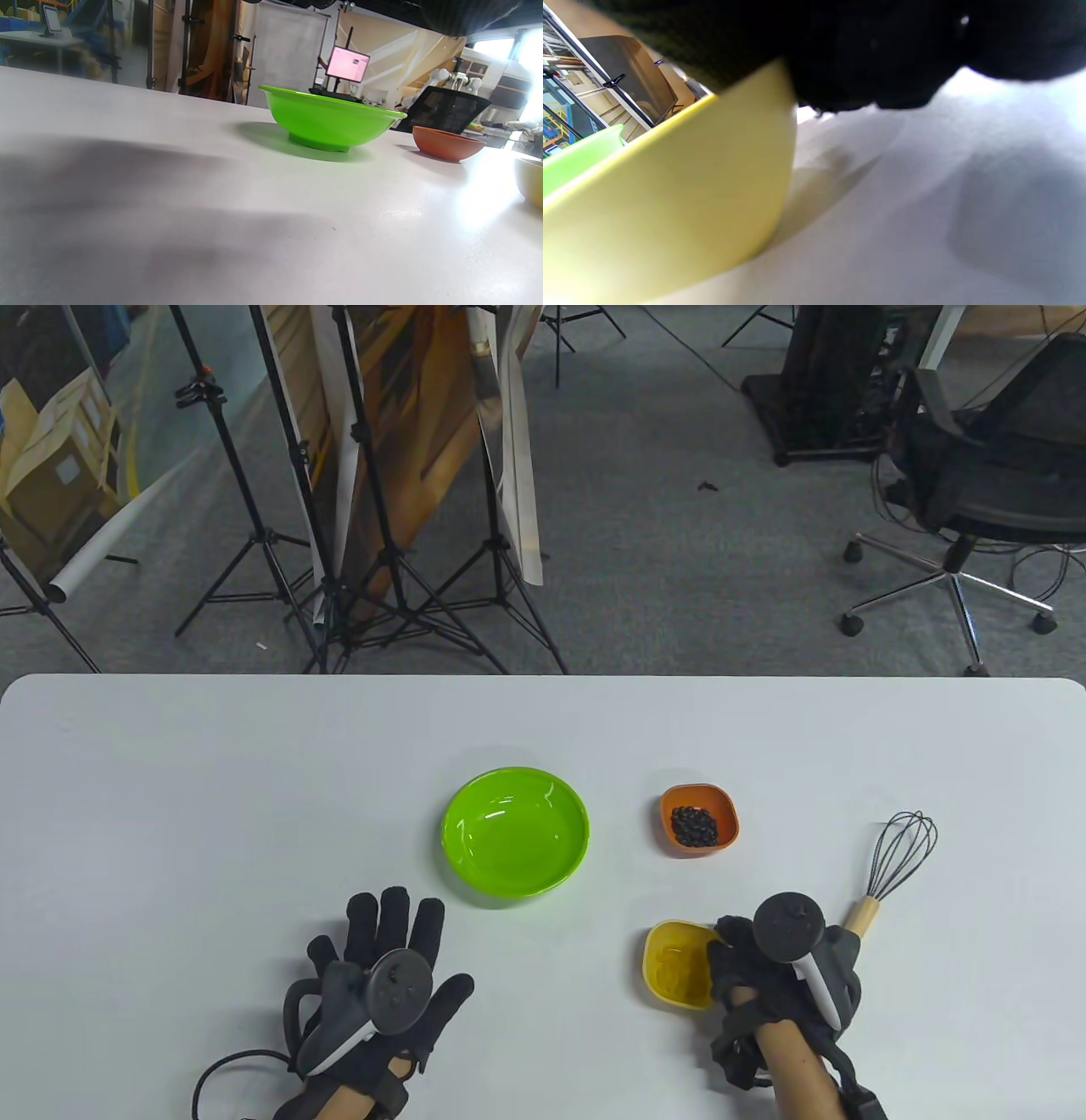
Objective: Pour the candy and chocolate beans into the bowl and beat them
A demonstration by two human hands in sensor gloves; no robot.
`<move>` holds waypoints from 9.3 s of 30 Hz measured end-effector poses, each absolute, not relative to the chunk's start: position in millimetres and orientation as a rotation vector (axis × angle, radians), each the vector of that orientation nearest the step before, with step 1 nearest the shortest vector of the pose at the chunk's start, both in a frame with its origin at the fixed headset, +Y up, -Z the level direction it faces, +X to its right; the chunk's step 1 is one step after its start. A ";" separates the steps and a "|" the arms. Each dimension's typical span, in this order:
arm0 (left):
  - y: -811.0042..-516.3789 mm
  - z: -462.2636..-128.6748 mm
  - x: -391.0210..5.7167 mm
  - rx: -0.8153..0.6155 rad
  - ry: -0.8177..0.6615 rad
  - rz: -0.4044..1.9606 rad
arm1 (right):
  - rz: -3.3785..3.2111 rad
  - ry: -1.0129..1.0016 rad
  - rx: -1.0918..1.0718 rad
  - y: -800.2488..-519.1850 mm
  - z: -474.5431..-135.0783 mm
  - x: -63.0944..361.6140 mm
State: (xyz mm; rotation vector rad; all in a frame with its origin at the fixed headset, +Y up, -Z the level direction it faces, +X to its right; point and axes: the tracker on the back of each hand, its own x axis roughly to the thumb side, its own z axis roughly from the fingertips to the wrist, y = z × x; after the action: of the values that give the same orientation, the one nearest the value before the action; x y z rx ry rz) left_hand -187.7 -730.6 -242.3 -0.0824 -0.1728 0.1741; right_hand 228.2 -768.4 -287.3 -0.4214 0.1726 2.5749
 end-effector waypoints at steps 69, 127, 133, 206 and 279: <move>-735.5 -245.2 -194.1 -0.061 -0.199 0.189 | 2.784 -0.056 -0.366 -727.3 -441.7 39.1; -739.2 -240.0 -182.3 -0.093 -0.237 0.147 | 2.839 0.137 -0.348 -722.4 -343.0 170.8; -739.9 -239.6 -181.2 -0.091 -0.243 0.149 | 2.829 0.200 -0.412 -748.6 -323.6 194.0; -744.4 -241.9 -181.7 -0.103 -0.223 0.117 | 2.677 0.223 -0.788 -762.0 -448.4 236.7; -750.6 -244.8 -182.3 -0.108 -0.247 0.142 | 2.747 -0.117 -0.365 -714.8 -436.6 46.9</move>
State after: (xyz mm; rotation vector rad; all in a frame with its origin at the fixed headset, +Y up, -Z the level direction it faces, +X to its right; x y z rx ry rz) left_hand -182.3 -750.6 -244.8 -0.1082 -0.2474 0.1419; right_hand 46.9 -714.8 -436.6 -0.3647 -0.1172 2.7470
